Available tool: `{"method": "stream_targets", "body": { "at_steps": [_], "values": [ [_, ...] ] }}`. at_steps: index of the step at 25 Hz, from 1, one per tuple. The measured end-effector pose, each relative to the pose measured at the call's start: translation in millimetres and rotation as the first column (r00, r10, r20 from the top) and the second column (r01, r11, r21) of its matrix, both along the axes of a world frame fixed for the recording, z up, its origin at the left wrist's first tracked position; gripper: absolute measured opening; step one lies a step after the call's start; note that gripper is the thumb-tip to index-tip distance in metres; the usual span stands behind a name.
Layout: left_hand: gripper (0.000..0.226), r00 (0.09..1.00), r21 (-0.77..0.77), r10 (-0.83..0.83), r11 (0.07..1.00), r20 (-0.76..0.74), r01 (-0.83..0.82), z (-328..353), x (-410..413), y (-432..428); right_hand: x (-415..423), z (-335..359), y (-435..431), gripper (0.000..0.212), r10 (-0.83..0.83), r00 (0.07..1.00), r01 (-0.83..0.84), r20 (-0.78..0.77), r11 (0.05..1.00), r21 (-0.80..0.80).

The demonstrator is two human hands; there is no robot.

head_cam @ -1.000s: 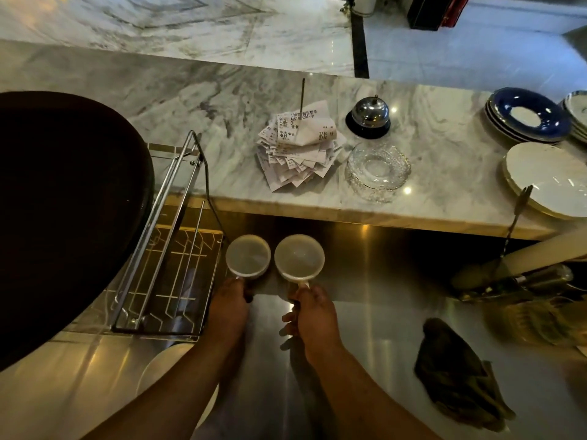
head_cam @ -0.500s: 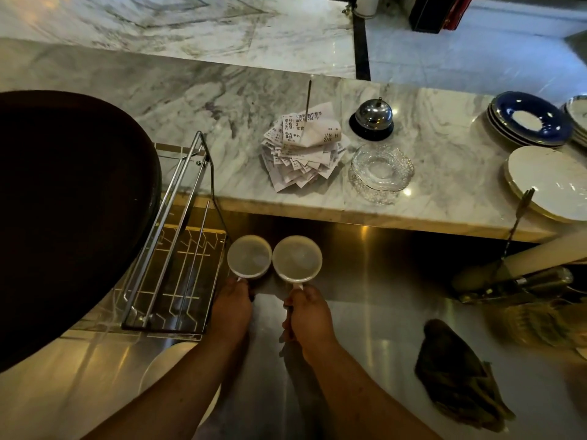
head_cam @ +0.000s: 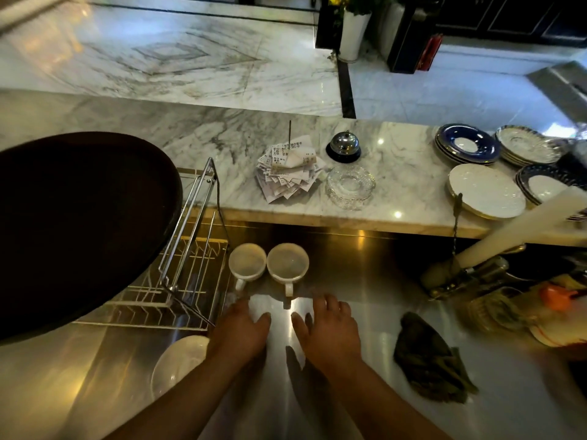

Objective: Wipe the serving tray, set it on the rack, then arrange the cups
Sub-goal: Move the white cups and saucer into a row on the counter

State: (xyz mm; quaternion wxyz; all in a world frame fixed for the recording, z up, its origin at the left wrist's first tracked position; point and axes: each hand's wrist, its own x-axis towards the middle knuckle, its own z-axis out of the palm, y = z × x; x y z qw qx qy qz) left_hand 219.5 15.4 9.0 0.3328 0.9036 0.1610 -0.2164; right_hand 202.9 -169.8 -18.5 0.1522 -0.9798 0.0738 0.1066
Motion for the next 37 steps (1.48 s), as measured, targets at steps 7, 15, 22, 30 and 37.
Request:
{"method": "stream_targets", "body": {
  "at_steps": [7,15,22,30,37],
  "values": [
    [0.078,0.89,0.438,-0.437,0.83,0.127,0.345,15.4,-71.6,7.4,-53.0,17.0,-27.1,0.092,0.137,0.99,-0.132,0.033,0.984,-0.115],
    [0.086,0.944,0.473,-0.298,0.858,0.144,0.199,25.4,-149.2,68.4,-91.2,15.7,-8.9,0.091,0.313,0.95,-0.31,-0.003,0.937,-0.162],
    [0.078,0.989,0.497,-0.059,0.867,0.133,-0.015,26.4,-223.8,176.4,-107.7,-2.7,90.4,0.086,0.468,0.882,-0.471,-0.063,0.88,-0.064],
    [0.06,0.937,0.445,0.317,0.824,0.149,-0.35,14.6,-288.2,300.9,-109.1,-18.6,172.2,0.082,0.35,0.933,-0.348,-0.081,0.937,0.04],
    [0.036,0.906,0.196,0.424,0.887,0.012,-0.418,-4.9,-316.5,350.7,-82.8,-25.5,202.9,0.069,0.018,0.964,0.017,-0.266,0.991,0.13]
  ]
}}
